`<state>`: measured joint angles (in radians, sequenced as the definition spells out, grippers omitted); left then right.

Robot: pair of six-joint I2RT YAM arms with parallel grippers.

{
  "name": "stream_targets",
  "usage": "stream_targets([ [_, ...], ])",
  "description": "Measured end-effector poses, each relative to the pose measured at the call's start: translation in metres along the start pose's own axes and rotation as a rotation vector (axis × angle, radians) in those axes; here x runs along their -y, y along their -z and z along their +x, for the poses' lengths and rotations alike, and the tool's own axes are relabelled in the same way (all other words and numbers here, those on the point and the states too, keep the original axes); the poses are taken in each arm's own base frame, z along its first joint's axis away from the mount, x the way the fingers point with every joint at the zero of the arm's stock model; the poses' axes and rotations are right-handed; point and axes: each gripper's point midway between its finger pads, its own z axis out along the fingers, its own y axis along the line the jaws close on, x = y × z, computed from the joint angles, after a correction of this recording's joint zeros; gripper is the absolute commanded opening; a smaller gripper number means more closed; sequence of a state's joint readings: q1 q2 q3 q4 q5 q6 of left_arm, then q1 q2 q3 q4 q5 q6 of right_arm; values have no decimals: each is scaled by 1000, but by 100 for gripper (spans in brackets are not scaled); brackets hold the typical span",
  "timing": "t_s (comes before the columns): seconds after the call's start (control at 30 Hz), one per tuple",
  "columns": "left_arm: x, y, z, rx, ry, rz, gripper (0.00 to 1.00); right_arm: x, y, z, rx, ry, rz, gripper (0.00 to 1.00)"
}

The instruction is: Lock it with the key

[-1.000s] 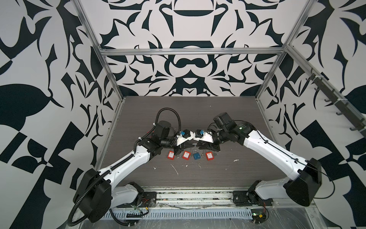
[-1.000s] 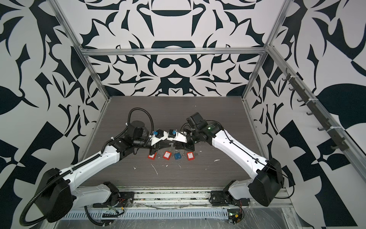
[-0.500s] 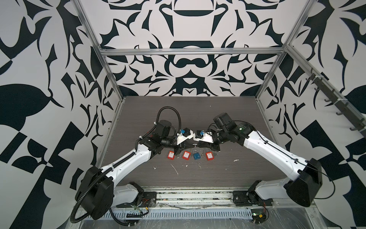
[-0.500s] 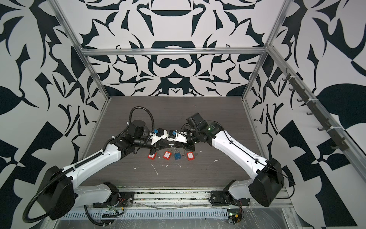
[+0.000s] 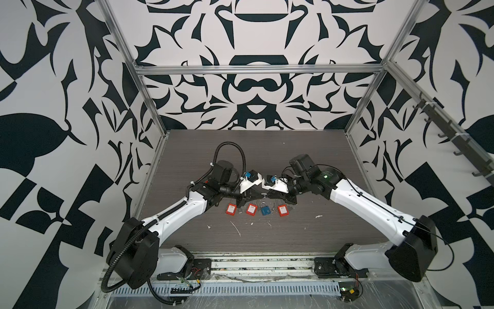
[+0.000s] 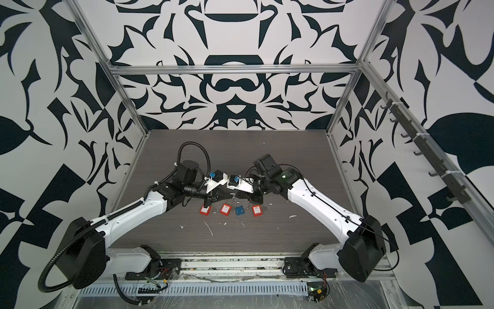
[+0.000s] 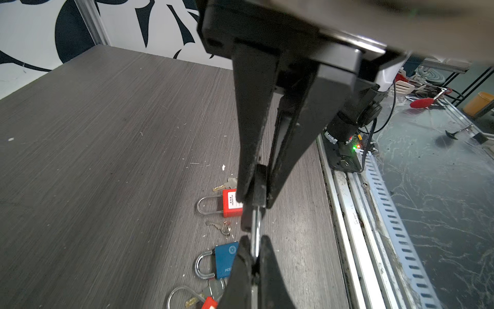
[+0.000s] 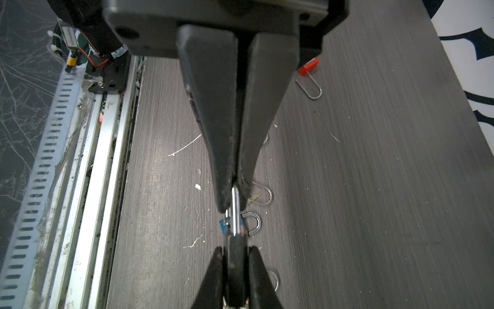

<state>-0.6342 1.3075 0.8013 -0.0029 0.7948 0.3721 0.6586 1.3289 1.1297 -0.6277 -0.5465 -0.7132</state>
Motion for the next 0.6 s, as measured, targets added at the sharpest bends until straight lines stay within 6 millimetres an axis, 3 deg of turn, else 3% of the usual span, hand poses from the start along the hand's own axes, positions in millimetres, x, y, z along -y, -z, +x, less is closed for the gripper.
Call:
stream_targets([
  [0.37, 9, 4, -3, 11, -171, -81, 0, -9, -1, -6, 42, -21, -63, 0],
  [0.6, 7, 4, -4, 12, -175, -96, 0, -6, -3, -6, 52, -18, -50, 0],
])
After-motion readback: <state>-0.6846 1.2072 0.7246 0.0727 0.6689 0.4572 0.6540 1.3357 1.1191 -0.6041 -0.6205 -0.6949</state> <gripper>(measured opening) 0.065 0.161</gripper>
